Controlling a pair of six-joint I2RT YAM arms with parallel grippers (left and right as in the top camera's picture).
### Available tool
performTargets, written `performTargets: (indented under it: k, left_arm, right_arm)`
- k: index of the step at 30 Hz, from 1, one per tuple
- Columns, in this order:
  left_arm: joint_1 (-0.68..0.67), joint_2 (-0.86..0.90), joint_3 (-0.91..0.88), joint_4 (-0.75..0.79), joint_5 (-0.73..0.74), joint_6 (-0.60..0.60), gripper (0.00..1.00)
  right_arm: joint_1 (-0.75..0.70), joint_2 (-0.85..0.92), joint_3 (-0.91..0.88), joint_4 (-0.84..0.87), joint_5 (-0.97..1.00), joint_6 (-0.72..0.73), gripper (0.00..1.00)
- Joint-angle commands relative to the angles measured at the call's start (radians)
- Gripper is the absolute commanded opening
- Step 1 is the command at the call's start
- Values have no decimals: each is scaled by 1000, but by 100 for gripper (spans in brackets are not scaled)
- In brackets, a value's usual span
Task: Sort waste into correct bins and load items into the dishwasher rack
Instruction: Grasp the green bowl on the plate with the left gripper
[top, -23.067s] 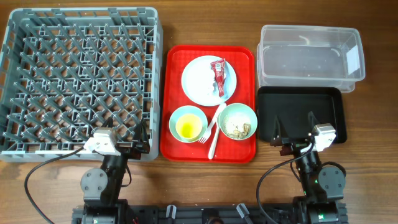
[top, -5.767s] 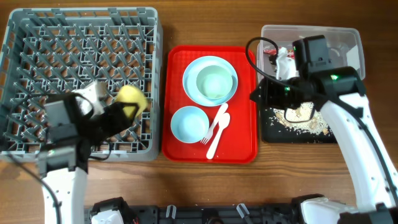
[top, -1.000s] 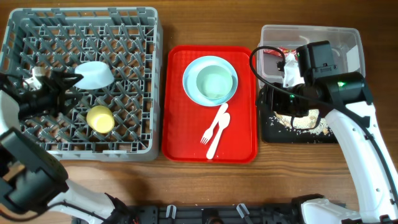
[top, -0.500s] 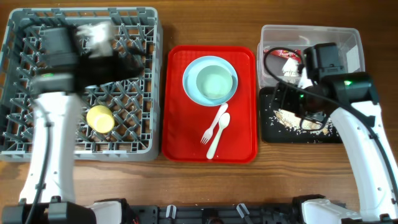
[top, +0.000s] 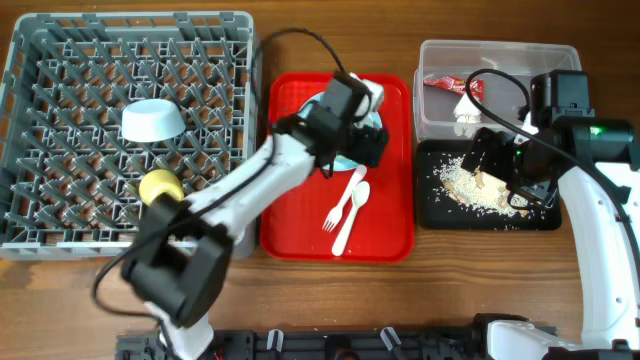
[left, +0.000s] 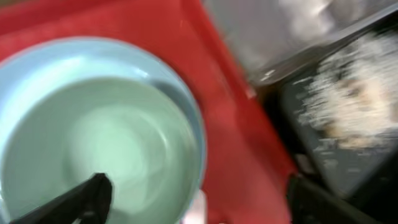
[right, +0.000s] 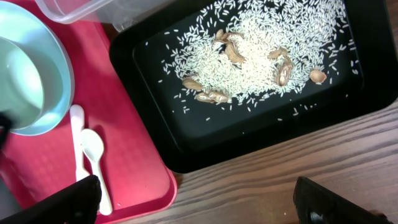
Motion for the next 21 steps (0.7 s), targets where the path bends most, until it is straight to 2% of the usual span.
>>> performTargets:
  k: [1,3,4,6,8,10,13,14,21]
  left_arm:
    - [-10,93,7,6,-169,2,80]
    - [-7,125,7,6,-172,2,73]
    - [-7,135,7,6,-185,2,65]
    - [-6,145,7,1,-195,2,42]
    - [-6,146,7,-6,-195,2,27]
    - [-6,146,7,-12,-195,2,23]
    - [-11,145,8,-12,-195,2,7]
    - [-12,140,8,-13,-195,2,4]
    - [3,-60,49,-33,-138,2,4]
  right_arm:
    - [-2,-6,-1,-1,17,-14,100]
    - [-2,-6,-1,-2,17,-15,100]
    - [-2,-6,-1,-2,17,-15,100]
    - [-2,-6,-1,-2,17,-18,100]
    - [-2,-6,-1,-2,17,-18,100]
    - [-2,-6,-1,-2,17,-18,100]
    - [-2,-6,-1,-5,17,-18,99]
    - [-2,-6,-1,-7,17,-19,99]
    - [-2,-6,-1,-9,17,-31,99]
